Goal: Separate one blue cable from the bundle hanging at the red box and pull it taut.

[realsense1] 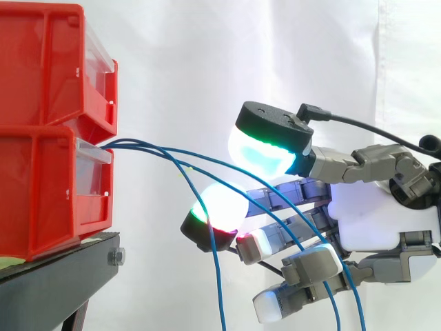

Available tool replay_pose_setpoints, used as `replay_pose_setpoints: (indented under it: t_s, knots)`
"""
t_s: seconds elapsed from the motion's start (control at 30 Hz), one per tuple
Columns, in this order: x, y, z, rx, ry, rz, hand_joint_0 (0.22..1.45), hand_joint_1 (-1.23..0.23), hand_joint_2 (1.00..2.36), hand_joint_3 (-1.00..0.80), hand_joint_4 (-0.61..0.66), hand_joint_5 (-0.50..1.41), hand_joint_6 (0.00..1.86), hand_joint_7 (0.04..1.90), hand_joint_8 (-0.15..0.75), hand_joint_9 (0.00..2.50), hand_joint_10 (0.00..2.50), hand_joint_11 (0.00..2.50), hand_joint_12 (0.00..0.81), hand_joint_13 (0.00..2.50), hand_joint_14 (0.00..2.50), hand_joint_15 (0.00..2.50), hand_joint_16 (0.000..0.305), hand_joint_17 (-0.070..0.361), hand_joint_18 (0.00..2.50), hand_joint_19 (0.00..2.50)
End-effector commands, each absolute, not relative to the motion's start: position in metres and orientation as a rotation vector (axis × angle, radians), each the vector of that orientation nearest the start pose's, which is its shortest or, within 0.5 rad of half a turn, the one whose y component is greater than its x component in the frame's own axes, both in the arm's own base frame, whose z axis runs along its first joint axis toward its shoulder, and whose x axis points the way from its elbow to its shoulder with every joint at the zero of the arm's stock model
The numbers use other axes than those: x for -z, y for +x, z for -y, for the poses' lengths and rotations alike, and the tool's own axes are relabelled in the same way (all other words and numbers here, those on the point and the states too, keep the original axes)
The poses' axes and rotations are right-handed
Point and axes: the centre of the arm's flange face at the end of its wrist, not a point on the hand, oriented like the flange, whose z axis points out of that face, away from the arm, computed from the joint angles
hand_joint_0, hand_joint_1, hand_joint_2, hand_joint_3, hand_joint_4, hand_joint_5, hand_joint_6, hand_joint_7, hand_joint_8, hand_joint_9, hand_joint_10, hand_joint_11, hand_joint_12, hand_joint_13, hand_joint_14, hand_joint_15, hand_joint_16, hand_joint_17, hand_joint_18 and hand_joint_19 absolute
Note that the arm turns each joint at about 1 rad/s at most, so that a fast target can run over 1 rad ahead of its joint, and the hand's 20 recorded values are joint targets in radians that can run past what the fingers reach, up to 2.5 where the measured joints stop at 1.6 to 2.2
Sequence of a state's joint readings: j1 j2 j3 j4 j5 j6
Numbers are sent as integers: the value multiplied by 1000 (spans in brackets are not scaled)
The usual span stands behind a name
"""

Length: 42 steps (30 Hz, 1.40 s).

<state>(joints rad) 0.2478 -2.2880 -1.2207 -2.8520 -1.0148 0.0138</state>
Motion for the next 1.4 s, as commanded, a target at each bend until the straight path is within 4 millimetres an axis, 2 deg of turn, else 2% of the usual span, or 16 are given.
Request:
replay_pose_setpoints:
  t_s: [0.0,0.1,0.43,0.57,0.8,1.03,1.1,1.23,1.37]
  knots:
    - [-236,746,3,-933,1376,-1035,580,-735,1000,-500,77,-267,872,864,254,882,17,1162,322,1425,17,1206,53,120,679,576]
    - [-237,745,2,-934,1375,-1036,626,-687,1004,-461,62,-263,873,872,252,908,17,1184,312,1436,17,1211,52,117,682,577]
    - [-237,745,0,-929,1376,-1033,649,-660,1015,-337,53,-250,879,876,257,961,18,1186,305,1463,15,1234,52,117,697,595]
    - [-235,745,-1,-927,1375,-1035,575,-614,1000,-500,81,-250,872,882,263,968,17,1200,312,1464,17,1250,54,120,699,601]
    - [-237,746,-2,-930,1373,-1034,508,-587,1000,-500,114,-249,872,864,282,979,16,1190,337,1480,13,1229,58,130,724,591]
    - [-237,745,-2,-926,1375,-1031,512,-705,1000,-500,123,-251,872,873,276,968,16,1176,340,1456,15,1213,58,129,721,585]
    - [-237,745,-3,-928,1374,-1032,578,-762,1000,-500,93,-254,872,877,256,951,17,1187,308,1429,17,1237,54,122,698,591]
    - [-237,745,-3,-928,1374,-1032,630,-772,1002,-474,77,-256,875,884,243,944,18,1189,305,1427,18,1225,52,118,698,585]
    - [-236,745,-3,-925,1375,-1034,659,-765,1013,-364,65,-255,881,869,244,945,17,1188,300,1427,17,1229,52,117,699,590]
